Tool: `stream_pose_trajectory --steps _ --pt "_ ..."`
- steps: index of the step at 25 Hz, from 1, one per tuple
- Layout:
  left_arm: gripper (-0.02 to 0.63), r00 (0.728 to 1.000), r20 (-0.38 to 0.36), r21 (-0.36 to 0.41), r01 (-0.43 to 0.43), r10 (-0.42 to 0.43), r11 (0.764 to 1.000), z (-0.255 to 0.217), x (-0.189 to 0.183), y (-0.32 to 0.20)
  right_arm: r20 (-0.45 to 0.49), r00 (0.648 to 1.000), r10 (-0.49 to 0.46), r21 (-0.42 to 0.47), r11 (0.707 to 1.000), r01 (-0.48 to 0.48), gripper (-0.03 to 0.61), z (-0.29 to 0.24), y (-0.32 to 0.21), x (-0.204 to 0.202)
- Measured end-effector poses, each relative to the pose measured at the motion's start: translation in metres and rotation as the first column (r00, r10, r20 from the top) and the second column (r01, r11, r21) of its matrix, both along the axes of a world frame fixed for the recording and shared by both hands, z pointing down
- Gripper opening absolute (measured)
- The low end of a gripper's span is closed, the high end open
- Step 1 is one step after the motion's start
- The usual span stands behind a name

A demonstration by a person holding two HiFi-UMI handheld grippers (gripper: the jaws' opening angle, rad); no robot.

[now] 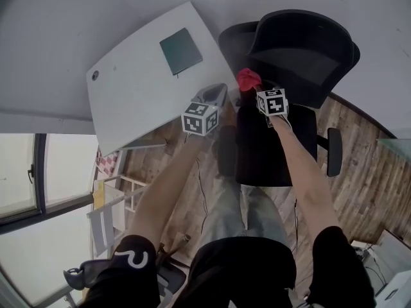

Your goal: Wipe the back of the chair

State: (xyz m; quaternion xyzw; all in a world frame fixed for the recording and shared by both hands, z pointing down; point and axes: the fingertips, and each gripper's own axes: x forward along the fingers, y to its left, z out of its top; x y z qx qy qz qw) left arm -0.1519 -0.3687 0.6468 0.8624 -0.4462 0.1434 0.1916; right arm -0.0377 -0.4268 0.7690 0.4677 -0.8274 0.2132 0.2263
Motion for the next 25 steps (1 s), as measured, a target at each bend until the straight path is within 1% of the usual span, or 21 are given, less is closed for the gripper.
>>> stream_pose_trajectory --steps 3,9,11,14,17,22,25 --pt "0.025 1.000 -0.001 -0.001 -0.024 0.024 1.000 0.003 0.014 -0.006 -0.022 0.999 0.043 0.009 0.999 -0.043 0.066 0.005 -0.007 0.026" --pt "0.025 0.995 -0.024 -0.014 -0.094 0.093 0.996 0.010 0.057 -0.004 -0.027 0.986 0.167 0.020 0.986 -0.167 0.066 0.006 -0.014 0.099" --pt "0.025 0.993 -0.019 -0.016 -0.120 0.120 0.993 0.013 0.073 -0.004 -0.039 0.980 0.197 0.029 0.980 -0.196 0.066 0.004 -0.017 0.125" --pt "0.025 0.983 0.009 -0.004 -0.182 0.182 0.983 0.015 0.098 -0.001 -0.057 0.968 0.243 0.040 0.970 -0.241 0.066 0.001 -0.018 0.163" --pt "0.025 0.971 0.027 0.003 -0.239 0.239 0.971 0.016 0.121 0.000 -0.070 0.954 0.291 0.043 0.956 -0.289 0.066 0.001 -0.018 0.201" --pt "0.025 0.958 0.026 0.001 -0.287 0.287 0.958 0.016 0.151 -0.004 -0.100 0.926 0.365 0.046 0.931 -0.362 0.066 0.002 -0.018 0.264" --pt "0.025 0.952 0.028 -0.001 -0.306 0.306 0.952 0.016 0.162 -0.003 -0.114 0.892 0.438 0.041 0.899 -0.436 0.066 -0.004 -0.013 0.304"
